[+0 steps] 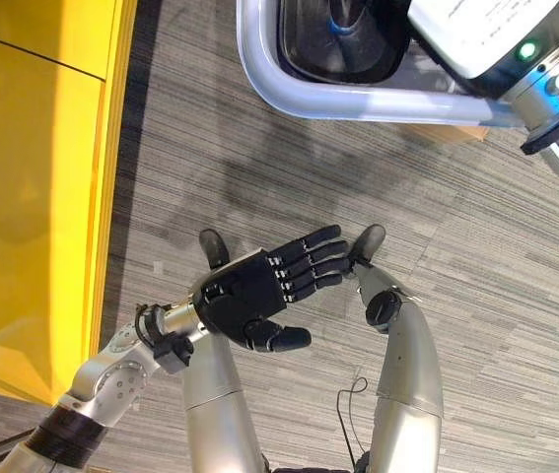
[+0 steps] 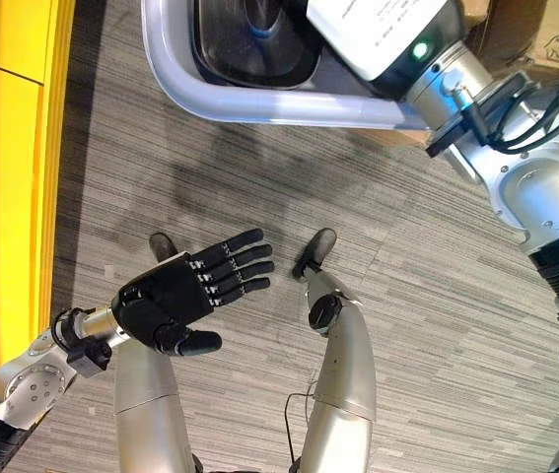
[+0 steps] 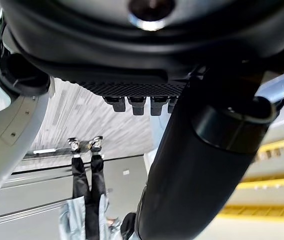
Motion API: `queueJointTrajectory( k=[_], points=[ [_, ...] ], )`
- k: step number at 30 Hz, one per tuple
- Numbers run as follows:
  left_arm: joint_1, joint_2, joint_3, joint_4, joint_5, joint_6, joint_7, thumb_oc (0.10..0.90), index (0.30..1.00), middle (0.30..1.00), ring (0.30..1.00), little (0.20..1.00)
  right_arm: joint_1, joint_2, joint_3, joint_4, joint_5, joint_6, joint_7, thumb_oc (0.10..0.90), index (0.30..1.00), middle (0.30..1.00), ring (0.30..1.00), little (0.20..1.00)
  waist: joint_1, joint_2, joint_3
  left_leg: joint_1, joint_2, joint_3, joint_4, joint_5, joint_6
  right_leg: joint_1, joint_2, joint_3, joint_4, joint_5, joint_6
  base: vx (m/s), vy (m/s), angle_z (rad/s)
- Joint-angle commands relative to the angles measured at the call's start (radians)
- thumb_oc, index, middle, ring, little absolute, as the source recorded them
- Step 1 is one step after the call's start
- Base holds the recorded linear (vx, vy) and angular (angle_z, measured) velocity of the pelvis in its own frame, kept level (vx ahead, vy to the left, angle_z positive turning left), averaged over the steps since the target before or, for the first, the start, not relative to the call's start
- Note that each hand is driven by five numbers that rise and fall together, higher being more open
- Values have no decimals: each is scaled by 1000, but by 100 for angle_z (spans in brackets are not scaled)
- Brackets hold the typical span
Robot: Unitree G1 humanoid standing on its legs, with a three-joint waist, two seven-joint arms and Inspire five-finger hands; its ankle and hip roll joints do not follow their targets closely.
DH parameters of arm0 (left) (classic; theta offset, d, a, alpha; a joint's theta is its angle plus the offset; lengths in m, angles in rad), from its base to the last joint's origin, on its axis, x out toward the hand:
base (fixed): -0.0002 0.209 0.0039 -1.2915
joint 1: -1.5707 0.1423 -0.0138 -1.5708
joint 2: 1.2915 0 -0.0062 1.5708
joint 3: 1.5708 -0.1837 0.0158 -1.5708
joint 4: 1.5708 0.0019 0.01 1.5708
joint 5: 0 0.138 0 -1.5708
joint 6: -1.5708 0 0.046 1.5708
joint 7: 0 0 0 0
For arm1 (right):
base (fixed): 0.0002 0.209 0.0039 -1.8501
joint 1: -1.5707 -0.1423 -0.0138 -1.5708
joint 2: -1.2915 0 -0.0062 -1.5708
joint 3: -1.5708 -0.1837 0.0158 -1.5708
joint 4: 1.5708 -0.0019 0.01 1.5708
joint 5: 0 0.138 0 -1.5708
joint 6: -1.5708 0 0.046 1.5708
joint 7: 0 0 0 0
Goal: Move parts from the plastic box to the shelf.
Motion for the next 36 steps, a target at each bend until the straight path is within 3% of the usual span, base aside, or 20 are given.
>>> queueJointTrajectory(
  k=[1,5,14,16,18,36],
  points=[
    [37,-11,-6,-157,-37,8,-41,900,1000,1000,1000,1000,-17,-41,-42,-73,48,37,-84,900,1000,1000,1000,1000,29,10,-14,-18,49,-134,-46,19,-58,40,-23,-5,72,-77,150,21,-42,1],
    [40,-5,1,-151,-37,11,-52,900,1000,1000,1000,1000,-18,-51,-45,-71,54,79,-81,900,1000,1000,1000,1000,27,14,-14,-47,46,-139,-38,20,-59,15,-26,-5,72,-71,153,10,-17,0],
    [46,0,13,-140,-38,17,-71,900,1000,1000,1000,1000,-31,-62,-51,-63,63,80,-82,900,1000,1000,1000,1000,24,20,-14,-50,47,-132,-44,20,-61,8,-32,-3,54,-57,158,0,0,0],
    [44,1,11,-138,-42,17,-70,900,1000,1000,1000,1000,-46,-57,-43,-65,46,87,-69,618,605,605,605,605,26,23,-14,-50,45,-132,-44,18,-61,7,-33,-1,53,-57,159,0,0,0],
    [44,0,10,-136,-47,15,-74,900,1000,1000,1000,1000,-66,-56,-26,-64,72,96,-57,400,300,300,300,300,27,25,-14,-53,45,-133,-44,20,-61,0,-36,1,56,-55,160,0,0,0],
    [62,-1,40,-125,-51,3,-87,900,1000,1000,1000,1000,-93,-46,10,-28,35,117,-45,400,300,300,300,300,41,32,-14,-52,48,-133,-60,33,-67,7,-46,-9,50,-51,165,0,0,0]
  ],
)
